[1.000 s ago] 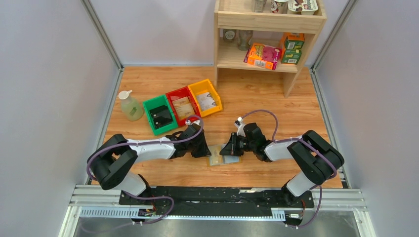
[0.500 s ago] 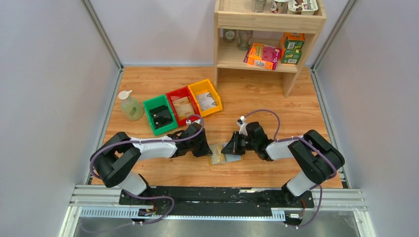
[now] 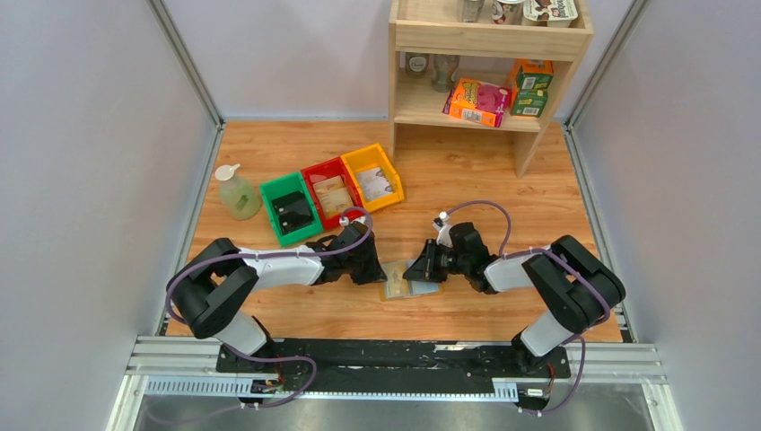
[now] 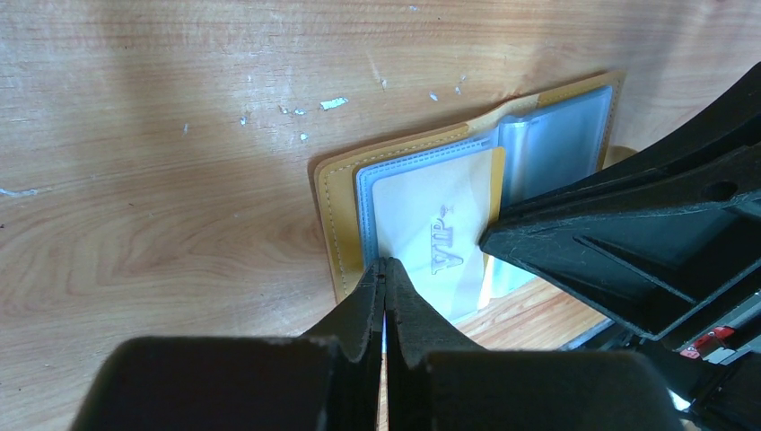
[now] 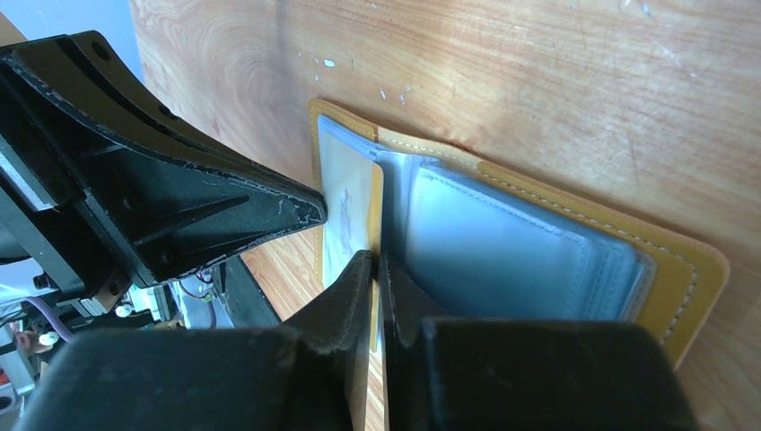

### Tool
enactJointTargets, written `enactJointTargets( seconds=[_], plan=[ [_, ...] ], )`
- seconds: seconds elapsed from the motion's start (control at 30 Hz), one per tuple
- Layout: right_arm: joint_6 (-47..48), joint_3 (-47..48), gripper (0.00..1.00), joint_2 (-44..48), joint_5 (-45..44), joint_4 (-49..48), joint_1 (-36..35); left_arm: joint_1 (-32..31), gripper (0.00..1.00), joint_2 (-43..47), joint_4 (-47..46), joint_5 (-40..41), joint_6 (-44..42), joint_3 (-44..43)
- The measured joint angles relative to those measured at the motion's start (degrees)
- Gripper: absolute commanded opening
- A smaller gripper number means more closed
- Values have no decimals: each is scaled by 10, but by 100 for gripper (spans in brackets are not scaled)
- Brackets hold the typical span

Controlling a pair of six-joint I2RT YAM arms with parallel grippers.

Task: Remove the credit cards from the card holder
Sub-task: Remove the credit card from the card holder.

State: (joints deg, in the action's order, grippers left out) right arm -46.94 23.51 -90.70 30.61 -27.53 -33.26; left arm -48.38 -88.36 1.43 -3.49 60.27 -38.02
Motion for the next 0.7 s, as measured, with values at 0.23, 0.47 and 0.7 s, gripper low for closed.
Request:
enactJointTargets(
  seconds=[0.23,0.47,0.7],
  plan=[
    [-7,-9,0,-4,11,-23,7,0,0,-1,-1,0,0,0],
    [-11,-15,0,-4,23,-32,16,0,0,-5,-6,-4,0,-1],
    [-10,-21,4,-1,34,-31,32,0,0,-12,-12,-10,0,-5]
  ],
)
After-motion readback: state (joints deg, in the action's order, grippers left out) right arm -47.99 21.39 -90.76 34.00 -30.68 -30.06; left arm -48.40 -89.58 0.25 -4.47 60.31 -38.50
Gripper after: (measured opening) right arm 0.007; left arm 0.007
